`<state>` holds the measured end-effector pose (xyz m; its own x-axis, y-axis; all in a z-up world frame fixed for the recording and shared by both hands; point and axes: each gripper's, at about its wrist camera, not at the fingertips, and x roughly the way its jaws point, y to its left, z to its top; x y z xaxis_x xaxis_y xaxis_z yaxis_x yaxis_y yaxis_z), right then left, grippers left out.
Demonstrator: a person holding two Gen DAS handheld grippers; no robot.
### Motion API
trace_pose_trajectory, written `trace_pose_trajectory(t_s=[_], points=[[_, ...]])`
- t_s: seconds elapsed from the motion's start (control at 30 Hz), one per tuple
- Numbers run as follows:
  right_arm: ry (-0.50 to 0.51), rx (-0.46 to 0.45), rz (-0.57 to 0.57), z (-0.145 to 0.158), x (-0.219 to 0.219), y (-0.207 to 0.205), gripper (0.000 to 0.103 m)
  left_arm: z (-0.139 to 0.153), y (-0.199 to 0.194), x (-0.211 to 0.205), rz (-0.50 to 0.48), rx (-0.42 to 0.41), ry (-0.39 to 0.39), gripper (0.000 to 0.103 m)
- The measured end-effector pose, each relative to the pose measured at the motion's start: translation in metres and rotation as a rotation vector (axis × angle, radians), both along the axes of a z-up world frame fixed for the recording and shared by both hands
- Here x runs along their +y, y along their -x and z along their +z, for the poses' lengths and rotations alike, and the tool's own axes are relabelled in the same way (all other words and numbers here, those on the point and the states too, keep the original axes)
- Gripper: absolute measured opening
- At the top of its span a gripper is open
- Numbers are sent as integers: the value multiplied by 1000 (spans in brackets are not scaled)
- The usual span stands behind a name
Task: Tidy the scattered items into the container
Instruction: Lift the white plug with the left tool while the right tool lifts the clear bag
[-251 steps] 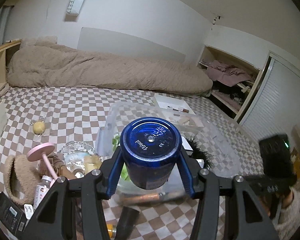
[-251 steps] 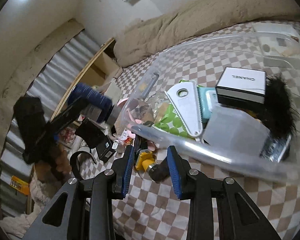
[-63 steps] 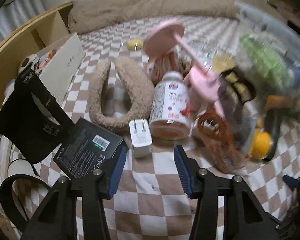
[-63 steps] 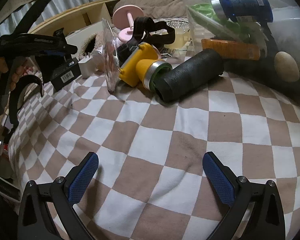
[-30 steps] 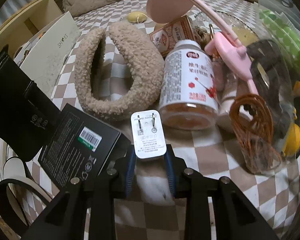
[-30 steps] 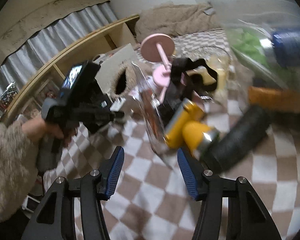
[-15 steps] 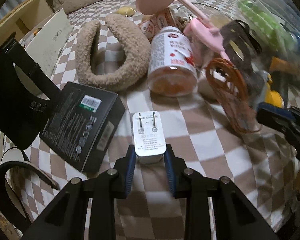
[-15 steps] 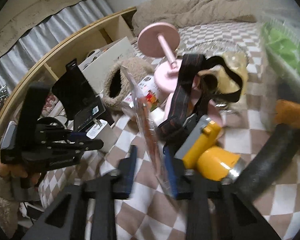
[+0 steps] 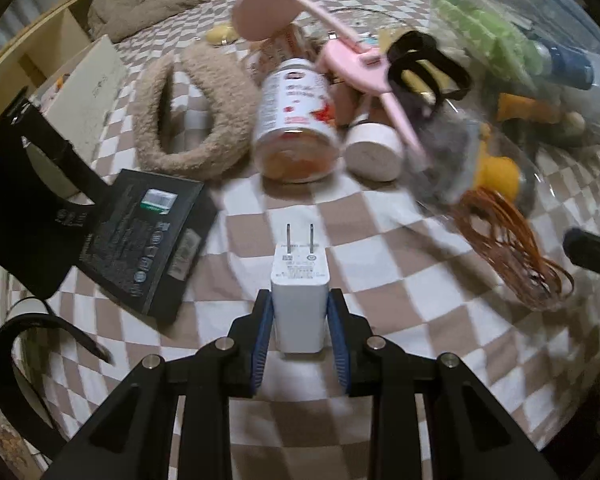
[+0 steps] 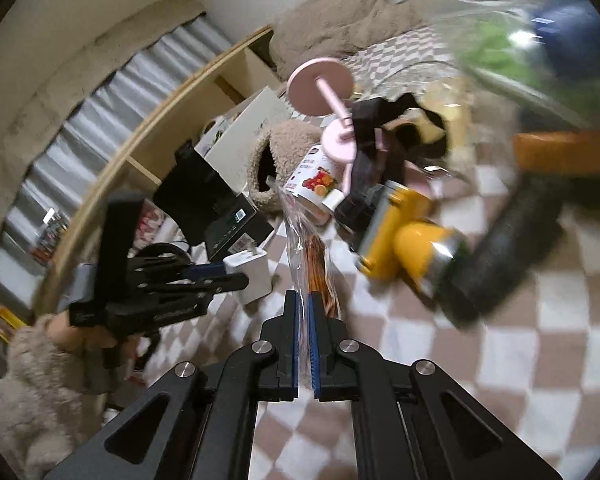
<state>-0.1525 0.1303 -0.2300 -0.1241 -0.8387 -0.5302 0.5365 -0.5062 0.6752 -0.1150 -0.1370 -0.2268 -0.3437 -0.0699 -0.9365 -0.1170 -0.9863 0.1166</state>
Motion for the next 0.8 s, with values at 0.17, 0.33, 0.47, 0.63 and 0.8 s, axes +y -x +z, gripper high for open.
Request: trace_pose_trajectory(t_s=[0.17,0.33,0.47,0.63,0.8], points=[[11,-37,-34,2,47,-6,6,6,-9,26,-61,-4,-14,28],[31,-105,-70,-2,88,-22,6,7,-13,38,-119,-27,-47,28],[18,-146,-86,-9,109,-36,6,0,-17,44,-158,-57,-43,28],[-9,-161,-114,-22,121,-47,6,-10,-18,50,-180,-76,-11,28],[-49,-140,-127,-20,116,-45,6,-11,-14,55,-184,-61,5,28]])
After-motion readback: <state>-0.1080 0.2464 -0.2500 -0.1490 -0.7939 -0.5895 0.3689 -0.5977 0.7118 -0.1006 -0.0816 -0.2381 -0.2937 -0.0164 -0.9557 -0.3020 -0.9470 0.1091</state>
